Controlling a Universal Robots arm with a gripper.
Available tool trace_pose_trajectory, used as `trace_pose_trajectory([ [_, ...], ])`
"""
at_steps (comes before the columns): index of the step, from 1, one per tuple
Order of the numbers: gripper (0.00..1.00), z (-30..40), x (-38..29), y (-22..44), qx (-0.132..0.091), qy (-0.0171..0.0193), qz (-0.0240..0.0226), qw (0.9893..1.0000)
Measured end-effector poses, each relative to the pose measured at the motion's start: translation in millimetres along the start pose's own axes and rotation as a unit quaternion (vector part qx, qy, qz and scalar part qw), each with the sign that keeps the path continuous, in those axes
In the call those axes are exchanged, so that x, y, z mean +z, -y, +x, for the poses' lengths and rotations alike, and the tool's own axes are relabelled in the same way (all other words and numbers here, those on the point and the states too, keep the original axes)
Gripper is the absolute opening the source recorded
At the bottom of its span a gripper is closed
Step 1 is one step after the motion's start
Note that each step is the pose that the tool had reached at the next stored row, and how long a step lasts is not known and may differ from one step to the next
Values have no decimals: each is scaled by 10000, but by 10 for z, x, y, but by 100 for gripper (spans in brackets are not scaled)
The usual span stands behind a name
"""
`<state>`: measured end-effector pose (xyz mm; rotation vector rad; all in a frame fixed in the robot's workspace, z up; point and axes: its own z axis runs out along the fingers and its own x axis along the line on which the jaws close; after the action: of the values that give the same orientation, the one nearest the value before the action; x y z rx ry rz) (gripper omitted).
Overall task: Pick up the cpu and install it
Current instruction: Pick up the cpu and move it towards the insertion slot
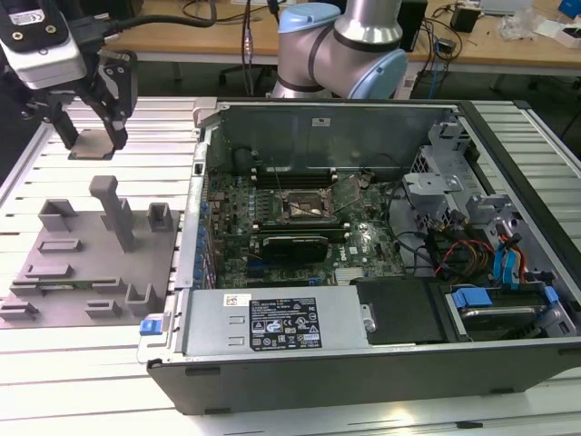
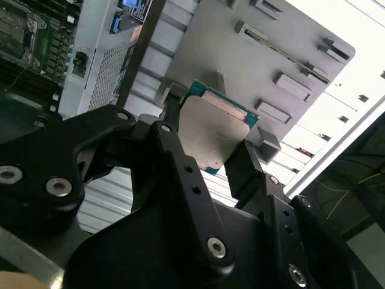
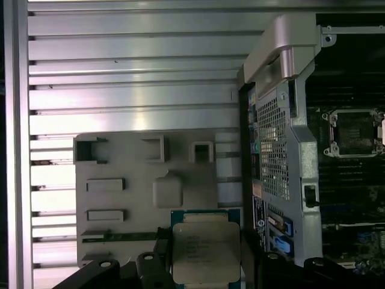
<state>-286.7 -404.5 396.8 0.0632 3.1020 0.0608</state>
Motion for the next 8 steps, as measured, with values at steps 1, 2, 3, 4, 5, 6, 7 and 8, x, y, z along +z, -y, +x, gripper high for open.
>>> trace_pose_trajectory([
  [1, 55, -15, 0, -1, 0, 0, 0, 10000],
  [2, 55, -33, 1, -1, 0, 0, 0, 10000],
  [3, 55, -50, 2, -2, 0, 0, 0, 10000],
  [4, 55, -67, 2, -3, 0, 0, 0, 10000],
  [5, 55, -82, 3, -3, 0, 0, 0, 10000],
  [6, 55, -118, 5, -5, 0, 0, 0, 10000],
  [7, 55, -140, 6, -6, 0, 0, 0, 10000],
  [8, 55, -157, 6, -6, 0, 0, 0, 10000],
])
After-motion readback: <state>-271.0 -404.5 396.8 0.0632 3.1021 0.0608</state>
